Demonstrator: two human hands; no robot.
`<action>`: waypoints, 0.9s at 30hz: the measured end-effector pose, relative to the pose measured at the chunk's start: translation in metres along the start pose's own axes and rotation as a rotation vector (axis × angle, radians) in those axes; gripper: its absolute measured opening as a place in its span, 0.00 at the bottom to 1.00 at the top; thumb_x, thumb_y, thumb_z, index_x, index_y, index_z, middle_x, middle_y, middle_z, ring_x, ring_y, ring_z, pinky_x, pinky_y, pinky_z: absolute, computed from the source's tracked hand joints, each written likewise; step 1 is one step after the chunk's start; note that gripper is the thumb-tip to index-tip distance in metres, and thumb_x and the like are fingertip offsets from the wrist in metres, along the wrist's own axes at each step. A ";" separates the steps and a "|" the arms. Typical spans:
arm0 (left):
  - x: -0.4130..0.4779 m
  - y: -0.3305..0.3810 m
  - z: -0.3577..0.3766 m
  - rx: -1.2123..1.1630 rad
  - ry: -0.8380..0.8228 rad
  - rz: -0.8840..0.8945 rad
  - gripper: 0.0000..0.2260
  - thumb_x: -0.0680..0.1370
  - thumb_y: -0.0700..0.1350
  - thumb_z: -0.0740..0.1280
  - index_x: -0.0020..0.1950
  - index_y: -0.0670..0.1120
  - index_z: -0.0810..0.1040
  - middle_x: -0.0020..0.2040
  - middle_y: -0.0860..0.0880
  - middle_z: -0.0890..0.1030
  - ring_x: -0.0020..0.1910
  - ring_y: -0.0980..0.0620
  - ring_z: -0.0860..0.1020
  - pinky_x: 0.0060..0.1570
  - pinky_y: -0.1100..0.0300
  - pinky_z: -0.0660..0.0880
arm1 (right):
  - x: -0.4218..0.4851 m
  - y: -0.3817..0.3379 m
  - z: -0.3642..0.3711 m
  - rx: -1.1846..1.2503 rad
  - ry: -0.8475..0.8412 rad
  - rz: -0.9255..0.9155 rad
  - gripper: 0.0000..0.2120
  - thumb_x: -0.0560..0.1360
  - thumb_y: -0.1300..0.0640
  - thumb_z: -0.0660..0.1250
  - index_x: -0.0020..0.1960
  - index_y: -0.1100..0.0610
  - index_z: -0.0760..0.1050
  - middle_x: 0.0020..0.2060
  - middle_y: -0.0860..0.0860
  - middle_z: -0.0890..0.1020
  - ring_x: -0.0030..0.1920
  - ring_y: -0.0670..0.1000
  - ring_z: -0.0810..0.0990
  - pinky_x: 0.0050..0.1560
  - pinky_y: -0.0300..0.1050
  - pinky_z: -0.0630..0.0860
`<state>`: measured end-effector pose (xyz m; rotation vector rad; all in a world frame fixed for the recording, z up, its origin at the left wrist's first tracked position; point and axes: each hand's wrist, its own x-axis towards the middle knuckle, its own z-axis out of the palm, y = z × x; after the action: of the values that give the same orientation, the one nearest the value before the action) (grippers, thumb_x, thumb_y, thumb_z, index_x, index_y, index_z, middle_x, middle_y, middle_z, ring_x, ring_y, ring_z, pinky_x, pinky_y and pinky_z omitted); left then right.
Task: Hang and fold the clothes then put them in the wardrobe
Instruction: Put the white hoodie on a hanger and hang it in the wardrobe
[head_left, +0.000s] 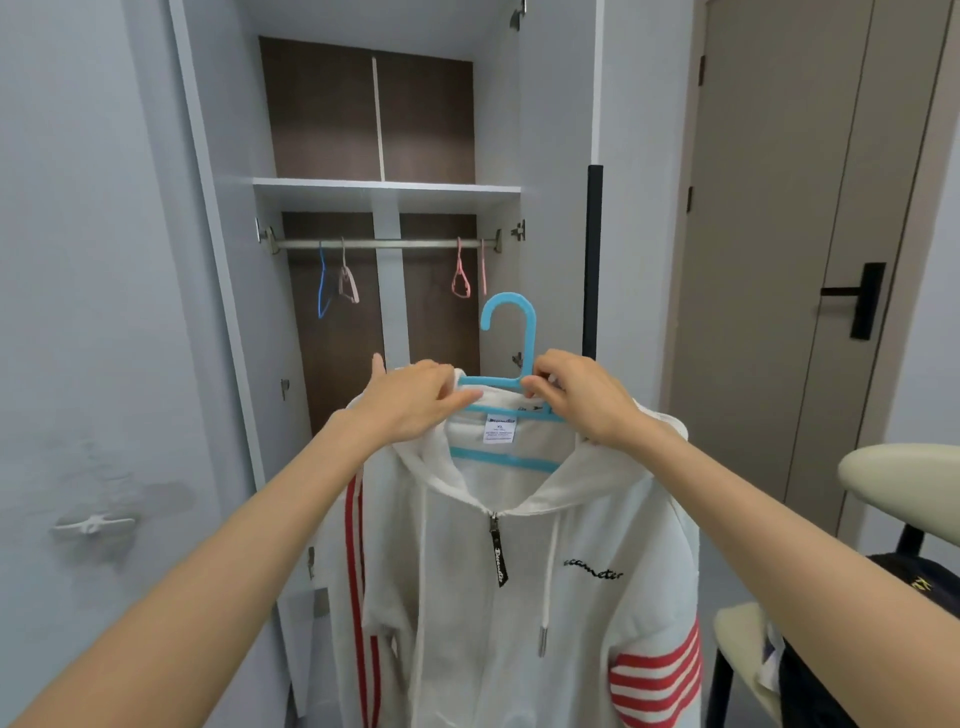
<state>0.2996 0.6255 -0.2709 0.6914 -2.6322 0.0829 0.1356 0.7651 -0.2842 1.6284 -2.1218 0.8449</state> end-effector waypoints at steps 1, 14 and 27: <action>0.001 0.000 0.003 -0.015 0.024 0.010 0.15 0.78 0.62 0.56 0.40 0.52 0.66 0.47 0.55 0.78 0.41 0.57 0.74 0.69 0.40 0.57 | -0.002 0.000 0.003 -0.003 -0.003 0.000 0.12 0.80 0.49 0.59 0.46 0.54 0.76 0.43 0.44 0.75 0.43 0.49 0.76 0.45 0.51 0.78; 0.002 0.017 0.032 -0.038 0.192 0.105 0.01 0.78 0.44 0.66 0.49 0.47 0.76 0.51 0.48 0.82 0.45 0.51 0.77 0.49 0.54 0.79 | -0.006 0.008 -0.017 0.118 -0.003 0.151 0.14 0.79 0.43 0.59 0.42 0.46 0.79 0.42 0.44 0.81 0.44 0.47 0.75 0.50 0.49 0.71; -0.001 0.011 0.022 -0.046 0.291 -0.014 0.14 0.75 0.47 0.70 0.59 0.45 0.77 0.57 0.47 0.81 0.49 0.49 0.76 0.54 0.59 0.74 | -0.031 0.057 -0.038 0.675 -0.046 0.882 0.14 0.73 0.50 0.71 0.50 0.60 0.75 0.42 0.53 0.75 0.42 0.52 0.73 0.36 0.41 0.74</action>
<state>0.2864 0.6324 -0.2904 0.6299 -2.3441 0.1094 0.0868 0.8221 -0.2870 0.8343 -2.7876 1.9577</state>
